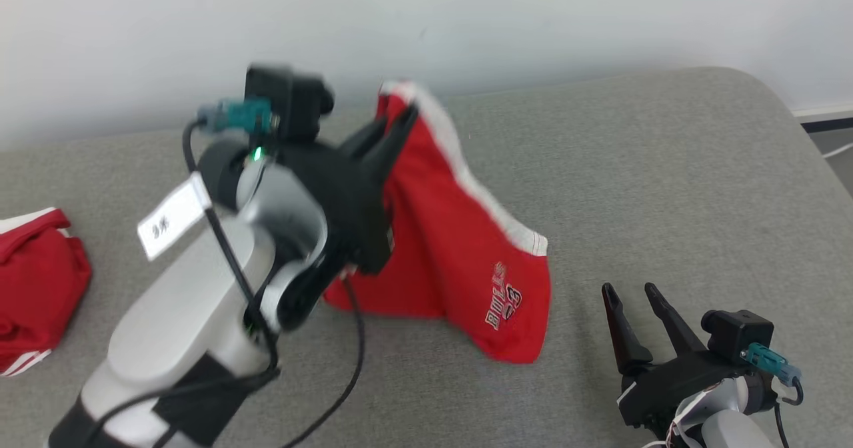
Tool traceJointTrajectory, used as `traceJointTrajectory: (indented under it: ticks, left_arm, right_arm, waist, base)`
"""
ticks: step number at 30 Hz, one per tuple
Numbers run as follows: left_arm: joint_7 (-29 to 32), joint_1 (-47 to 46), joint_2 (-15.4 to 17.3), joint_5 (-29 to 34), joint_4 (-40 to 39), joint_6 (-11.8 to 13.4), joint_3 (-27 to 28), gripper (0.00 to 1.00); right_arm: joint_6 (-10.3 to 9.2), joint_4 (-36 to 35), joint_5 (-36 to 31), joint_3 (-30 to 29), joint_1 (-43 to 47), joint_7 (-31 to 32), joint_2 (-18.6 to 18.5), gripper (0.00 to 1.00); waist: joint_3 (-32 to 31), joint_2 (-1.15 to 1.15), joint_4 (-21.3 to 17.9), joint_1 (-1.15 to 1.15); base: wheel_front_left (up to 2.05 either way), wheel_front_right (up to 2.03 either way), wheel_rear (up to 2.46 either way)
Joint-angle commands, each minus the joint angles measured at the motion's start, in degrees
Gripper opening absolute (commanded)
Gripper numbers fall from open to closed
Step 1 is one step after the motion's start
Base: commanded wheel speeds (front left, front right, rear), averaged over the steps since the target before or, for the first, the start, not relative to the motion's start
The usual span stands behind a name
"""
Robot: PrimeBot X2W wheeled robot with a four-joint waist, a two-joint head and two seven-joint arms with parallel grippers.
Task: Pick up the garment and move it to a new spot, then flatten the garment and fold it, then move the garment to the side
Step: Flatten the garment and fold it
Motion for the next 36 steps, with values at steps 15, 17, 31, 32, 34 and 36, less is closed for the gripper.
traceJointTrajectory:
  ticks: [15,17,31,32,34,36]
  left_arm:
    - [-3.4,23.4,9.4,-4.9,-7.9,6.1,2.1,0.0]
    - [-3.5,24.7,10.0,-5.4,-7.2,6.6,2.5,0.0]
    - [-7.4,30.5,9.0,-8.2,-1.0,7.8,4.2,1.0]
    - [-8.4,31.0,8.9,-8.4,-0.8,7.9,4.8,1.0]
    - [-11.0,31.9,8.7,-8.8,-0.6,8.0,6.1,1.0]
    - [-13.7,32.8,8.5,-9.4,-0.6,7.8,7.7,1.0]
  right_arm:
    - [-0.02,-2.8,-2.3,-1.9,0.8,2.0,-0.2,1.0]
    - [-0.02,-3.2,-2.4,-1.9,0.8,2.3,-0.2,1.0]
    - [-0.02,-4.6,-2.9,-2.5,1.5,3.3,-0.2,1.0]
    - [-0.02,-4.7,-2.9,-2.5,1.7,3.4,-0.2,1.0]
    - [-0.02,-4.9,-3.1,-2.8,2.1,3.6,-0.2,1.0]
    - [-0.02,-5.2,-3.3,-3.2,2.4,3.8,-0.2,1.0]
  waist:
    - [1.6,0.0,8.9,0.01]
    - [1.5,0.0,9.6,0.01]
    - [0.7,0.0,10.7,0.01]
    - [0.5,0.0,10.6,0.01]
    - [0.1,0.0,10.5,0.01]
    - [-0.2,0.0,10.4,0.01]
  base:
    - [0.0,0.0,0.0]
    - [0.0,0.0,0.0]
    - [0.0,0.0,0.0]
    - [0.0,0.0,0.0]
    - [0.0,0.0,0.0]
    - [0.0,0.0,0.0]
